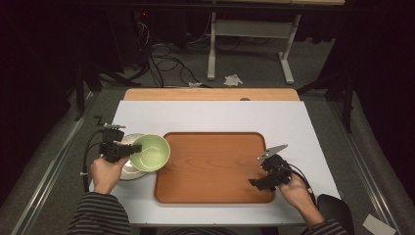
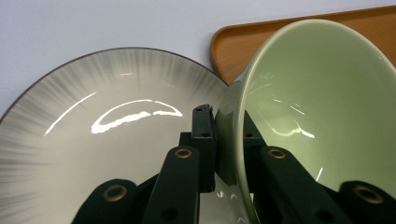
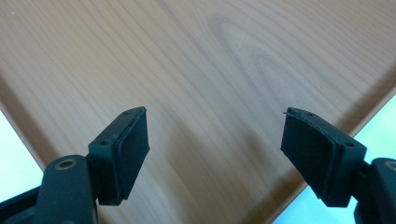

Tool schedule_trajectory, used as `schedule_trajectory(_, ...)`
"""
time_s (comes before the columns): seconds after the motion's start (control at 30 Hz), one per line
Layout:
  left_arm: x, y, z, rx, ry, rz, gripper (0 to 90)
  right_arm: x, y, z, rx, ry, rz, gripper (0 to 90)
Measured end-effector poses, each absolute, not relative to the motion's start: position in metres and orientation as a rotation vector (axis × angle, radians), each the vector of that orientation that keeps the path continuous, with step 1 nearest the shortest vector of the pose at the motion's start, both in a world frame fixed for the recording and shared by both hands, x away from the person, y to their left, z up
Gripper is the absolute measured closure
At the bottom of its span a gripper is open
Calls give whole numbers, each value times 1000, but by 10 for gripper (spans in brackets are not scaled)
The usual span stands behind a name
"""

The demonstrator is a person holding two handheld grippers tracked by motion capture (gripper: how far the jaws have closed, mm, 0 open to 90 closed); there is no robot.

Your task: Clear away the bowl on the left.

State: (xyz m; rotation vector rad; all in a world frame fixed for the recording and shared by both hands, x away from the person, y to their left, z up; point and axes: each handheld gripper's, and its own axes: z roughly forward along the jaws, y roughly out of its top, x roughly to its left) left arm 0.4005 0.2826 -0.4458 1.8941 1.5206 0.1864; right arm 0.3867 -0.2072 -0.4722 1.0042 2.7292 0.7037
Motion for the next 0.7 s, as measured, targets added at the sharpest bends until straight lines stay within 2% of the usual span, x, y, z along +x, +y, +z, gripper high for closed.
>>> schedule_trajectory(0.7, 402, 252, -442, 1974, 1421, 141, 831, 386, -207, -472, 1012, 2724, 709, 272)
